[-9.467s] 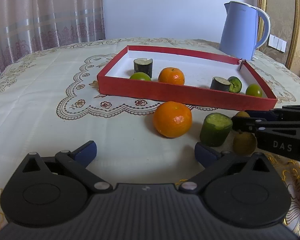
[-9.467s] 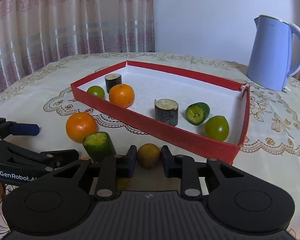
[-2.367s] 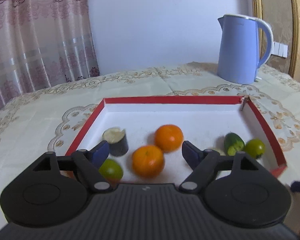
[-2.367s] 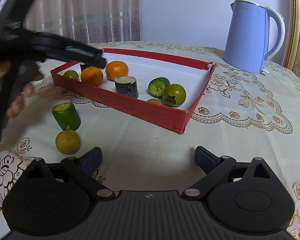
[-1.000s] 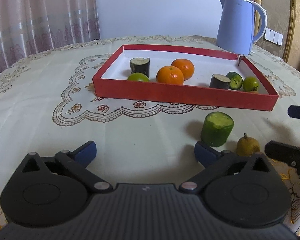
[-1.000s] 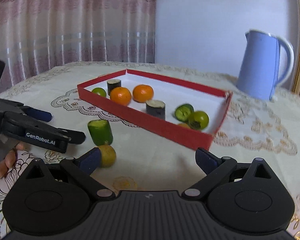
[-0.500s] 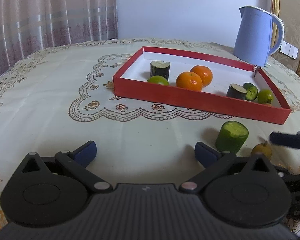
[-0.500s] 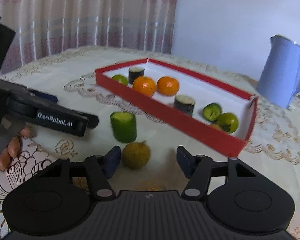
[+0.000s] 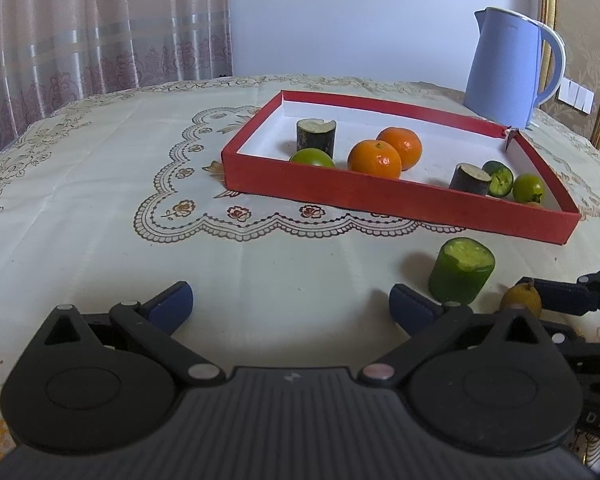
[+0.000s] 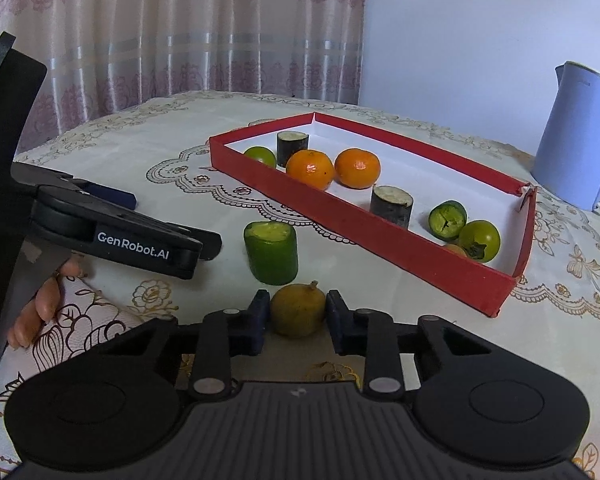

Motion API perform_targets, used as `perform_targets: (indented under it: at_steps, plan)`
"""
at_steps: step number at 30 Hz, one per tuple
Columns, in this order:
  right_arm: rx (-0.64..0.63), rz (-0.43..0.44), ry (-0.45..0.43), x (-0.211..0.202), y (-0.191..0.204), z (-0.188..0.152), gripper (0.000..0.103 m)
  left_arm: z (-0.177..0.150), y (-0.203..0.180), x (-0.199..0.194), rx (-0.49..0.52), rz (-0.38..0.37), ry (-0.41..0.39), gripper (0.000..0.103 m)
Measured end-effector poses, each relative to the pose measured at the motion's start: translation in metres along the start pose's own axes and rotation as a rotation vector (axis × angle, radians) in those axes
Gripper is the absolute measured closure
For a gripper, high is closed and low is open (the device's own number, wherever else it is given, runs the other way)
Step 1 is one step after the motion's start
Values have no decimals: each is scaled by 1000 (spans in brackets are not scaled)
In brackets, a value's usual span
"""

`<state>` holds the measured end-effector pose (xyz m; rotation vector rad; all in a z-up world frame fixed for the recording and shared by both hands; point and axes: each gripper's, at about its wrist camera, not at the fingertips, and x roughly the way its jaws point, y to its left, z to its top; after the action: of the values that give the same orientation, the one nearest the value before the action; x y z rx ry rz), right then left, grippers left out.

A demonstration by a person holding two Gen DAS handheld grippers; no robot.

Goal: Organize fruits
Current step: 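Close the right gripper around the small yellowish fruit on the cloth, then carry the yellowish fruit into the red tray and open the right gripper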

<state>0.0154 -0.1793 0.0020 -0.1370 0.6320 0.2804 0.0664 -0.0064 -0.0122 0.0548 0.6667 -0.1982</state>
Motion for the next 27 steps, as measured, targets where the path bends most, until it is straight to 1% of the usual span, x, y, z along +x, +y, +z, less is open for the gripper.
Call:
perform_targets:
  at_steps: [6, 14, 21, 27]
  plan:
    - [36, -2, -2, -2, -4, -1, 73, 0, -1, 1, 3, 2, 2, 0]
    - [77, -51, -11, -12, -14, -8, 73, 0, -1, 1, 4, 2, 2, 0]
    - [72, -92, -13, -17, -21, -9, 73, 0, -1, 1, 3, 2, 2, 0]
    - [67, -135, -48, -27, -32, 0, 73, 0, -1, 1, 4, 2, 3, 0]
